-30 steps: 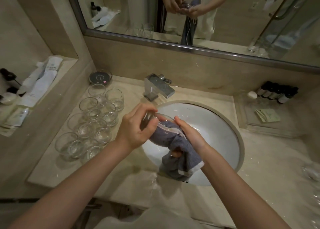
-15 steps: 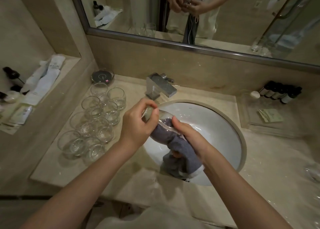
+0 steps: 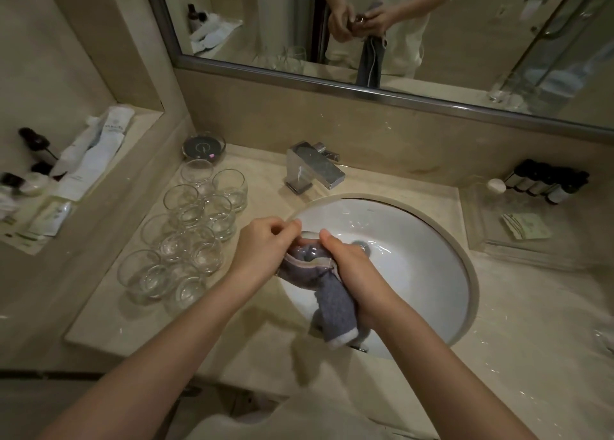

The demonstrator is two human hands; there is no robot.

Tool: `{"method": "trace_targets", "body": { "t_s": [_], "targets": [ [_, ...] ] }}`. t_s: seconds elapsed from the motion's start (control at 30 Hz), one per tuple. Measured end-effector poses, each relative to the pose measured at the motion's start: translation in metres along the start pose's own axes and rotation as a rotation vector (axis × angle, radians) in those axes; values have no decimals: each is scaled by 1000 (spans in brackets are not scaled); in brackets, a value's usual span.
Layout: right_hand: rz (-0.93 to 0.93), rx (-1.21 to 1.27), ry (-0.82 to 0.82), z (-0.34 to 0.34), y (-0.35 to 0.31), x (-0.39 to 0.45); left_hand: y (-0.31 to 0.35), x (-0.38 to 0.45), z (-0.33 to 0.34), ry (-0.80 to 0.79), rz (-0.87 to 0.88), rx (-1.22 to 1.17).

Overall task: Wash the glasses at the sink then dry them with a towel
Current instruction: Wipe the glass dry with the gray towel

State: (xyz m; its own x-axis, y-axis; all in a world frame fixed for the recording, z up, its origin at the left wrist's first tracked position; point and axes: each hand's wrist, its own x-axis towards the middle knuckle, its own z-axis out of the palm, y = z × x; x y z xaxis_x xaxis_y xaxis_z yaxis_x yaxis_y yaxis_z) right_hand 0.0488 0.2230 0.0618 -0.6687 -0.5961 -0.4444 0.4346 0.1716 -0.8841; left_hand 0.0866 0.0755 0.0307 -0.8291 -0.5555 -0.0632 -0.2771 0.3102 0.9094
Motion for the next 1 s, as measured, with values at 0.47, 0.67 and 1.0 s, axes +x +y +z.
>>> {"method": "trace_targets", "body": {
  "t_s": [0.47,0.67,1.0],
  "targets": [
    [263,150,-3,-15,-23,0,13,13,-34,-706,-283,-245],
    [324,101,-220,-16,-25,-2,19,20,-44,-1050,-336,-124],
    [266,351,83,-18,-13,10,-9,37,-72,-920,-281,-114]
  ]
}}
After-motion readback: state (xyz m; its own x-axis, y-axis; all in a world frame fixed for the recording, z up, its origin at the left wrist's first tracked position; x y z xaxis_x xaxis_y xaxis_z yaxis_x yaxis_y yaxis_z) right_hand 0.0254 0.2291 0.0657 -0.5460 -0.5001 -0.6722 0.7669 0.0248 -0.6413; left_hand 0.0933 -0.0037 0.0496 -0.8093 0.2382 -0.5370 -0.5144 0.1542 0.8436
